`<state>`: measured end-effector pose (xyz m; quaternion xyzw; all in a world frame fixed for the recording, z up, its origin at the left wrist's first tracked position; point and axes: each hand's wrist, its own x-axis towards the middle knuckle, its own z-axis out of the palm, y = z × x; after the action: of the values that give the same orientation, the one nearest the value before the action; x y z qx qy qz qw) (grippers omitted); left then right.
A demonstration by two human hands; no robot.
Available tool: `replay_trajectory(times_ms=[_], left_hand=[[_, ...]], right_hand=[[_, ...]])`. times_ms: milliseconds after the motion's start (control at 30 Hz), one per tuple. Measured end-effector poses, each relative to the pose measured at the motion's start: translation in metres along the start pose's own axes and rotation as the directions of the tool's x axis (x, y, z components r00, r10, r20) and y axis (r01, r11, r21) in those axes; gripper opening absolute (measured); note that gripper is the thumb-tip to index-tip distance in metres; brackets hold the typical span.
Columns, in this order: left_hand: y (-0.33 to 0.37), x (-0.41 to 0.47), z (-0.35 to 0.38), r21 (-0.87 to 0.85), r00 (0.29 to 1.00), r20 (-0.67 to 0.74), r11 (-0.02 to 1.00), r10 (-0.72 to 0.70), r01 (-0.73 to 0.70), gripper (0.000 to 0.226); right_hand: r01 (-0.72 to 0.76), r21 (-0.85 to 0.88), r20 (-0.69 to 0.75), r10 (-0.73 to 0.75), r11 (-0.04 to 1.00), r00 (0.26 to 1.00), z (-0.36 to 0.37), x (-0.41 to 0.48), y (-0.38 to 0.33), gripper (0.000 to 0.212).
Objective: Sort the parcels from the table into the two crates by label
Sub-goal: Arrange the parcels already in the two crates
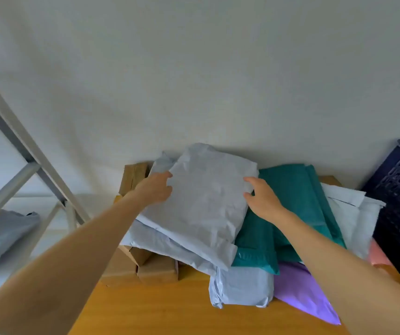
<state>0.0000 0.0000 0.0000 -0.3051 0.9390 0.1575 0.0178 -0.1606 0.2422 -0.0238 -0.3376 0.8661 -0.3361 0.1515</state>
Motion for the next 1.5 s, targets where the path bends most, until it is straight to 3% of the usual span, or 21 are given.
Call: replay_trajectory(times_ms=[233, 400, 533, 800, 967, 1133, 1200, 1333, 1500], left_hand=[[-0.001, 0.016, 0.014, -0.004, 0.996, 0.074, 0.998, -0.058, 0.059, 0.049], [-0.005, 0.023, 0.021, -0.018, 0.996, 0.072, 0.998, -0.057, 0.059, 0.049], [-0.006, 0.026, 0.021, -0.075, 0.995, 0.075, 0.995, -0.058, 0.064, 0.05], [-0.001, 0.037, -0.013, -0.415, 0.982, 0.032, 0.891, -0.188, 0.184, 0.045], [0.0, 0.042, -0.05, -0.541, 0.968, 0.171, 0.804, -0.182, 0.246, 0.034], [0.008, 0.036, -0.103, -0.557, 0.975, 0.22, 0.817, -0.028, 0.149, 0.017], [0.012, 0.032, -0.118, -0.616, 0.978, 0.208, 0.777, 0.001, 0.13, 0.019], [0.017, 0.032, -0.135, -0.868, 0.982, 0.19, 0.468, -0.001, 0.168, 0.026], [0.025, 0.036, -0.147, -0.835, 0.997, 0.061, 0.545, -0.054, 0.081, 0.038]], right_hand=[[0.054, -0.266, 0.107, -0.026, 0.963, 0.994, 0.013, 0.001, 0.037, 0.065], [0.143, -0.41, 0.067, -0.126, 0.901, 0.99, 0.022, 0.003, 0.049, 0.063], [0.184, -0.429, -0.001, -0.204, 0.885, 0.979, 0.03, 0.005, 0.054, 0.057], [0.219, -0.472, -0.085, -0.291, 0.854, 0.953, 0.021, 0.005, 0.049, 0.045], [0.216, -0.394, -0.138, -0.289, 0.894, 0.947, -0.004, 0.011, 0.039, 0.044], [0.195, -0.285, -0.183, -0.253, 0.938, 0.95, -0.038, 0.019, 0.022, 0.044], [0.19, -0.184, -0.236, -0.231, 0.964, 0.944, -0.048, 0.023, 0.014, 0.042], [0.187, 0.043, -0.331, -0.163, 0.981, 0.93, -0.066, 0.03, -0.009, 0.019], [0.195, 0.304, -0.322, -0.092, 0.933, 0.942, -0.082, 0.042, -0.03, 0.022]])
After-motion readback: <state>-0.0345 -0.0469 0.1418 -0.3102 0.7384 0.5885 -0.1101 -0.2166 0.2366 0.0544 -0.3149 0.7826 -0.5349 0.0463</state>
